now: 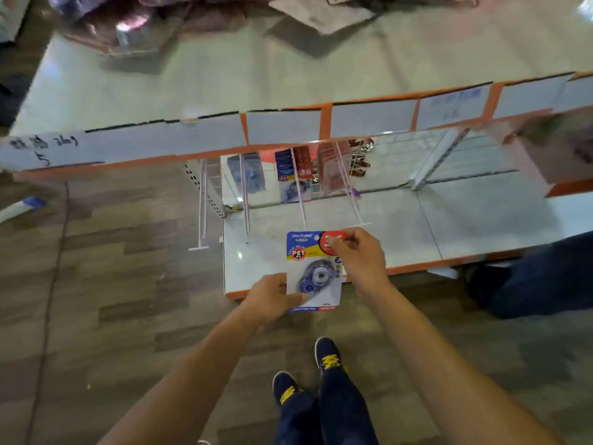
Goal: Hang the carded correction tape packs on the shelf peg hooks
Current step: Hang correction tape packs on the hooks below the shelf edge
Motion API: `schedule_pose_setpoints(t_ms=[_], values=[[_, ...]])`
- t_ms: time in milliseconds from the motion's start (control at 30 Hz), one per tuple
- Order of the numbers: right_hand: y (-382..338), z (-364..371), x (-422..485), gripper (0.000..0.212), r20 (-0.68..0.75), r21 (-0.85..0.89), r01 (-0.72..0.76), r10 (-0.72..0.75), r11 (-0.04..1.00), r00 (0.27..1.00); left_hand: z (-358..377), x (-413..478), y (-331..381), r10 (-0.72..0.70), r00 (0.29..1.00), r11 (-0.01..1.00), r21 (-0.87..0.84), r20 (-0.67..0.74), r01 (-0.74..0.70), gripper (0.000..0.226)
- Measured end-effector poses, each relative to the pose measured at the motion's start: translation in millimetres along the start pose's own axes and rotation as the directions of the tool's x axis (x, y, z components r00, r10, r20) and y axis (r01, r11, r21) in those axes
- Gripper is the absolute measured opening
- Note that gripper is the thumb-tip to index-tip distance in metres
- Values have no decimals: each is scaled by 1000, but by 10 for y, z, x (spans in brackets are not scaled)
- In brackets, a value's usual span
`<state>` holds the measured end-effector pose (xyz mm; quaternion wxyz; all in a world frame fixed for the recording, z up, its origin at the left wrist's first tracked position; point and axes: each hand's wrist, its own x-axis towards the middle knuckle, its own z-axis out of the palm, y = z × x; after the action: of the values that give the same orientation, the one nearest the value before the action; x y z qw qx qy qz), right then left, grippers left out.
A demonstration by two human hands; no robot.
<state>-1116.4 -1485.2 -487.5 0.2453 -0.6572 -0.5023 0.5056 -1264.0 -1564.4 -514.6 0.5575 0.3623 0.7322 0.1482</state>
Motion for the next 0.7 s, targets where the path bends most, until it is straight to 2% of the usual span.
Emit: schedule_pose_setpoints(t_ms=[167,300,467,700], values=[[416,125,355,19,48,-87,-18,22,996,999,216,472,-155,-50,999,997,53,-3,50,42],[690,208,640,14,74,-150,-15,26,989,997,336,783,-332,-64,998,997,31,-12,64,37],[898,343,927,17,124,-165,33,-13,986,992,413,1227,-480,-103,993,995,-5,-54,102,39],[984,499,1192,19,127,-147,71,-53,986,990,373,1574,-541,-80,987,997,-9,-141,79,41]])
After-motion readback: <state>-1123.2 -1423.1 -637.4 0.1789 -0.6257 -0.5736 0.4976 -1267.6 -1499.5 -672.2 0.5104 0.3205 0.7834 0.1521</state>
